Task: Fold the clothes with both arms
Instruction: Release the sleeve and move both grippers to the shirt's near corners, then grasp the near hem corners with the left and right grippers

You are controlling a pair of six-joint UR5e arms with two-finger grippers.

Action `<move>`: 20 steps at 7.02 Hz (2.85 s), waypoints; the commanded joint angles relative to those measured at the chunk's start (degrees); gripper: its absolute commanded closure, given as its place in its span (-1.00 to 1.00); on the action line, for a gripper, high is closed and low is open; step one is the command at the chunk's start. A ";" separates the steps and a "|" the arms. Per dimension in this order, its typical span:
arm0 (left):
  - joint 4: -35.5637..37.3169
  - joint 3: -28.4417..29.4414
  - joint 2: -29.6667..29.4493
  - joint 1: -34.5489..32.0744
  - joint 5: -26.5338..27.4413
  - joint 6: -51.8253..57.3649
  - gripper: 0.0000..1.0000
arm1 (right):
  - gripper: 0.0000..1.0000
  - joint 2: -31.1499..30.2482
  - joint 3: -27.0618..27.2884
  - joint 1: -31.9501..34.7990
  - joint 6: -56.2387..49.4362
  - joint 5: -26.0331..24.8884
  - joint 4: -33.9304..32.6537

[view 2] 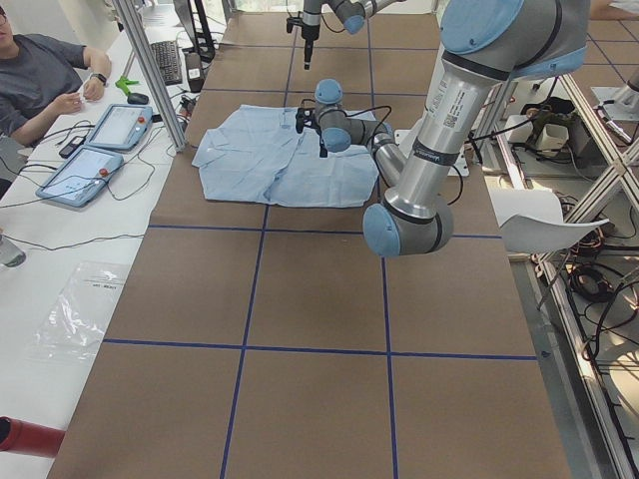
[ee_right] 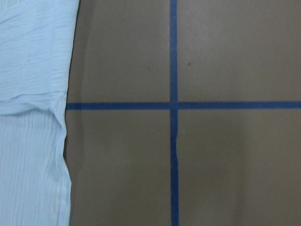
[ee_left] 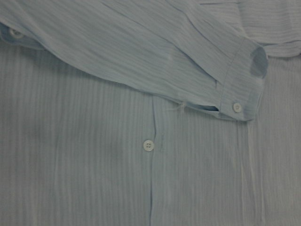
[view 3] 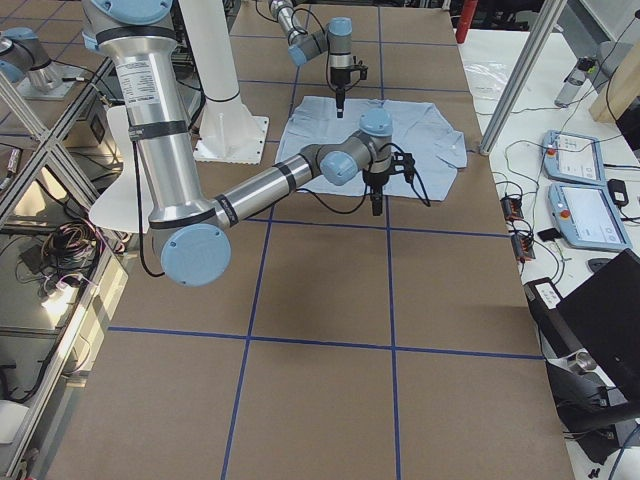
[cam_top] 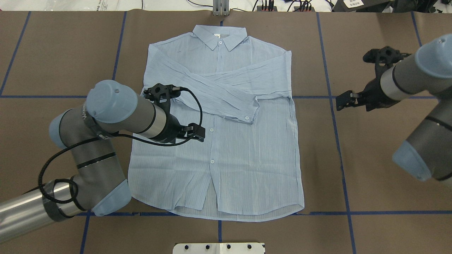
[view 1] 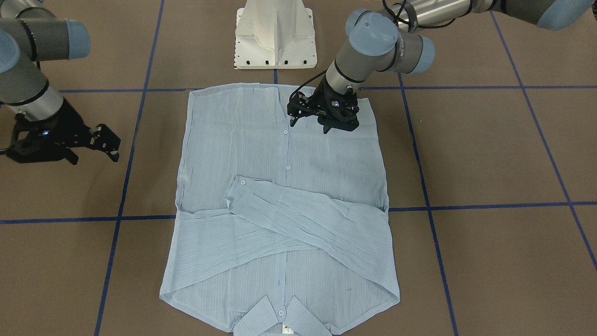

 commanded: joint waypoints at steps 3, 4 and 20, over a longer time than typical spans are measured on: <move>0.20 -10.63 17.71 3.53 5.17 -0.28 -1.00 | -1.00 -12.02 14.90 -16.96 17.13 -8.62 0.87; 0.20 -10.64 19.73 4.68 6.59 -0.28 -1.00 | -1.00 -12.13 15.27 -22.39 22.03 -14.04 0.87; 5.65 -13.01 21.51 12.52 11.18 -6.33 1.00 | -0.99 -12.39 13.18 -31.14 31.46 -21.83 6.89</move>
